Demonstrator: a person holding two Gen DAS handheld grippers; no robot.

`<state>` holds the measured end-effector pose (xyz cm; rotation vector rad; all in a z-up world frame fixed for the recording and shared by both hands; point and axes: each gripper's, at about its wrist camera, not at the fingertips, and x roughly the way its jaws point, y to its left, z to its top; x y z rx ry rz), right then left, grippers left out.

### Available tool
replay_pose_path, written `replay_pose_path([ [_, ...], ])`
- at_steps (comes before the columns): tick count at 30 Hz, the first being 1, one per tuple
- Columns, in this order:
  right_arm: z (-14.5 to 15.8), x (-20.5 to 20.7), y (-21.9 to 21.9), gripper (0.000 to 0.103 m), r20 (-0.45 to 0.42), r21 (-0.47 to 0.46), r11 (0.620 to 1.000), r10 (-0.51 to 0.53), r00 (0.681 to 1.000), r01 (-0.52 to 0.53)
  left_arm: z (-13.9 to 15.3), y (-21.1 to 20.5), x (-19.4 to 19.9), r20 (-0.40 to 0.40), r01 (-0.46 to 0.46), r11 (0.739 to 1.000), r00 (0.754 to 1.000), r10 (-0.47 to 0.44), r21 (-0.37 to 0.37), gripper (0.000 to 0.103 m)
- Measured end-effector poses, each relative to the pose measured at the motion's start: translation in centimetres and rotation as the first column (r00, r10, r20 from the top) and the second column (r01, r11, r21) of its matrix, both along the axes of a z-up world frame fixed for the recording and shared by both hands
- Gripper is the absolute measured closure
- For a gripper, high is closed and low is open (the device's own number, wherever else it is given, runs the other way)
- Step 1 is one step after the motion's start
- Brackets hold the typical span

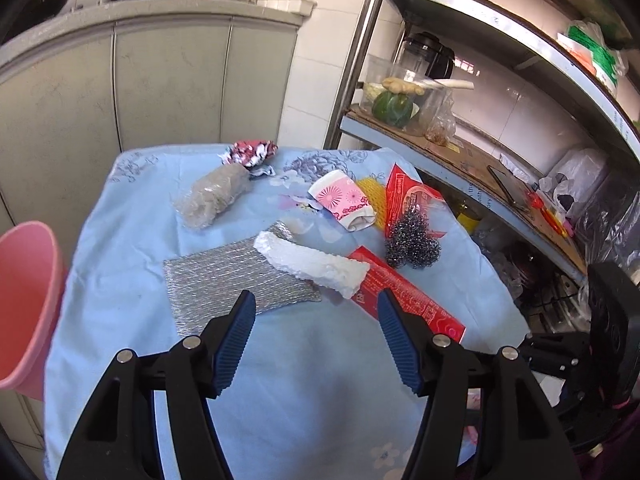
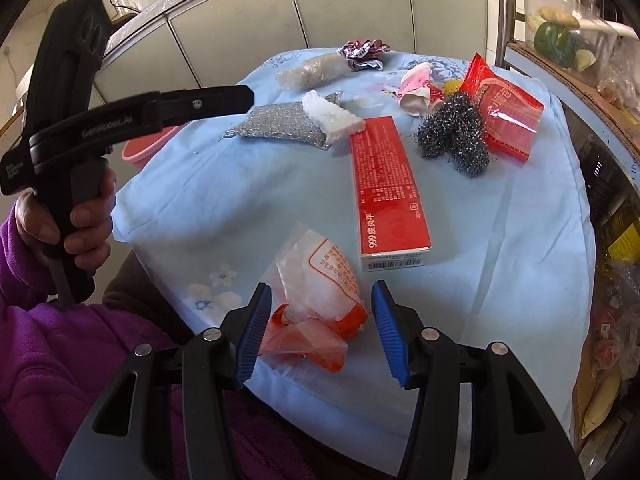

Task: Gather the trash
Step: 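Grasp the white foam strip with the left tool while the right tool grasps the clear-and-red plastic bag, then carry the foam strip and plastic bag with both tools over the pink bucket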

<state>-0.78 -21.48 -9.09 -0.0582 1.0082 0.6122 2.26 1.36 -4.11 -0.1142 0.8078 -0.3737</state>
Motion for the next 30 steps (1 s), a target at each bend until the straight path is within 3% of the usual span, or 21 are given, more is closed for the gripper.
replay_pose_path([
  [5,0.1,0.2,-0.8,0.061,0.024,0.023,0.999,-0.03,0.999,0.029,-0.7,-1.2,3.1,-0.115,-0.03,0.997,0.993,0.021,-0.076,0.041],
  [8,0.1,0.4,-1.2,0.062,0.041,0.033,0.998,-0.051,0.998,0.05,-1.5,-1.9,5.4,-0.192,-0.085,0.994,0.979,0.069,-0.075,0.041],
  [16,-0.1,1.2,-2.5,0.062,0.057,0.06,0.994,-0.089,0.994,0.086,-4.3,-2.9,10.8,-0.378,-0.243,0.969,0.902,0.208,-0.049,0.041],
  [20,-0.2,1.2,-2.9,0.062,0.061,0.064,0.994,-0.093,0.994,0.089,-5.0,-4.0,11.7,-0.374,-0.265,0.964,0.893,0.25,0.011,0.041],
  [23,-0.1,1.4,-3.2,0.062,0.064,0.072,0.993,-0.099,0.993,0.094,-5.1,-4.1,11.7,-0.355,-0.268,0.962,0.896,0.266,0.043,0.048],
  [25,0.0,1.4,-3.4,0.062,0.064,0.084,0.992,-0.102,0.993,0.097,-5.0,-3.6,11.6,-0.352,-0.275,0.961,0.897,0.268,0.03,0.063],
  [30,0.5,1.3,-3.3,0.062,0.079,0.095,0.992,-0.093,0.992,0.086,-4.7,-2.0,10.6,-0.34,-0.273,0.962,0.906,0.252,-0.016,0.07],
])
